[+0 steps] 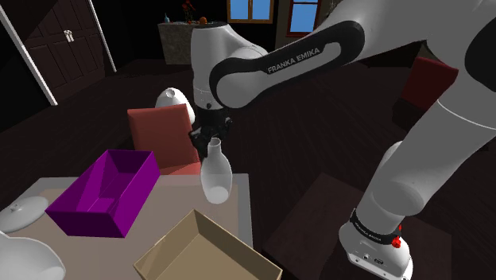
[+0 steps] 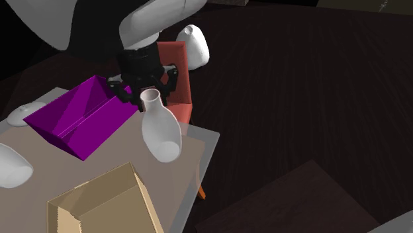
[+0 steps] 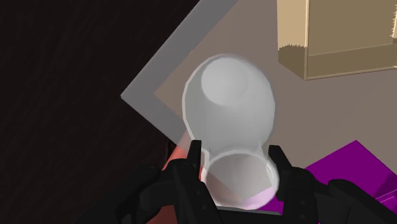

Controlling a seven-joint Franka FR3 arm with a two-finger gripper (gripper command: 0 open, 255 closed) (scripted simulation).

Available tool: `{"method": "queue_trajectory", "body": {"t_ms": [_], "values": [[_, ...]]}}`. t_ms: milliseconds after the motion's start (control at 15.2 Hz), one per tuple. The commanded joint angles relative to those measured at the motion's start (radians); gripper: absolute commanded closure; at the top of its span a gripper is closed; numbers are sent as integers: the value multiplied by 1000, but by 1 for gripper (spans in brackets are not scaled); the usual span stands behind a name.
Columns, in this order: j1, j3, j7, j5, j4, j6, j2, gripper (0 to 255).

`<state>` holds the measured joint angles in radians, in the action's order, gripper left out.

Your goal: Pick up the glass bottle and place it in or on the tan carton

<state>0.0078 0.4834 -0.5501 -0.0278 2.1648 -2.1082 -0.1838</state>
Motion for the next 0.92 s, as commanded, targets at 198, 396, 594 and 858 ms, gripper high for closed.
{"method": "queue_trajectory", "body": {"t_ms": [198,396,594,858], "values": [[0,-7,10,-9,-53,70,-19,255],[-1,-10,14,-11,-87,110,-26,255],[-2,-13,17,-13,-122,151,-31,255],[-3,-16,20,-13,-173,204,-34,255]]}}
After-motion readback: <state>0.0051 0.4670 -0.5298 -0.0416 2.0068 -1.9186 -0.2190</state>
